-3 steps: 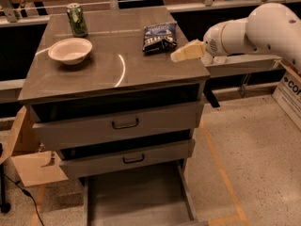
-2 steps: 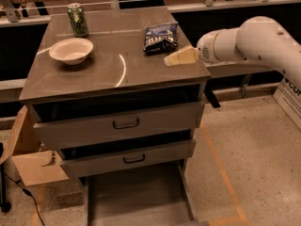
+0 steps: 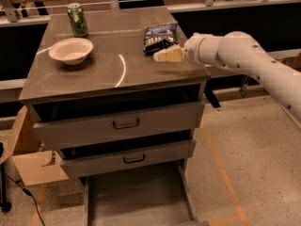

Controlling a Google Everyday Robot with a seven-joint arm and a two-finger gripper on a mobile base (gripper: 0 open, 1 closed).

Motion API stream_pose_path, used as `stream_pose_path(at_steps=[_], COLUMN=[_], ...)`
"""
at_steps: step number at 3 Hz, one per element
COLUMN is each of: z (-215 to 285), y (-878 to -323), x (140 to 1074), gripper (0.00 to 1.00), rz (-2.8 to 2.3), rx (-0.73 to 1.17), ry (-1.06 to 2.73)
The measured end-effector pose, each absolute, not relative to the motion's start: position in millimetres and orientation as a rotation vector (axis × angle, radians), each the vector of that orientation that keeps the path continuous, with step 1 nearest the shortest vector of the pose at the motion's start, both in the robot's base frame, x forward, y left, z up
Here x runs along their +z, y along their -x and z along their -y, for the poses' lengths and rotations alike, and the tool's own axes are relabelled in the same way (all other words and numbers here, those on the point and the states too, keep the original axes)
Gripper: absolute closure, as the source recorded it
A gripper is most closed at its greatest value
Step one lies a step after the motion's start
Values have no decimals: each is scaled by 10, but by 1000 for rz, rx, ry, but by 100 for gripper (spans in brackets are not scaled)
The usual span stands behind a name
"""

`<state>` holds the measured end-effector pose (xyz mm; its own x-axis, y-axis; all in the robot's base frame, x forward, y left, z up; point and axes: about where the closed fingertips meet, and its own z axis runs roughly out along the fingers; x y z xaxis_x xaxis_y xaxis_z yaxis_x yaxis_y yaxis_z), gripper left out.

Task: Place blue chip bag into bottom drawer

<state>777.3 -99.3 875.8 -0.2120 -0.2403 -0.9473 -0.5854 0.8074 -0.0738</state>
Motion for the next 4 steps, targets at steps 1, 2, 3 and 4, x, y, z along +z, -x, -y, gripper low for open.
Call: stream_pose_path(at_steps=[1, 2, 3, 4], z=[865, 789, 801, 838], y=[-7979, -8151, -8283, -8367], x=[8732, 8657, 8614, 8640], gripper=[0, 0, 0, 16], rz=[-1751, -1739, -1732, -1712], rx=[381, 391, 375, 355], ry=[656, 679, 686, 690])
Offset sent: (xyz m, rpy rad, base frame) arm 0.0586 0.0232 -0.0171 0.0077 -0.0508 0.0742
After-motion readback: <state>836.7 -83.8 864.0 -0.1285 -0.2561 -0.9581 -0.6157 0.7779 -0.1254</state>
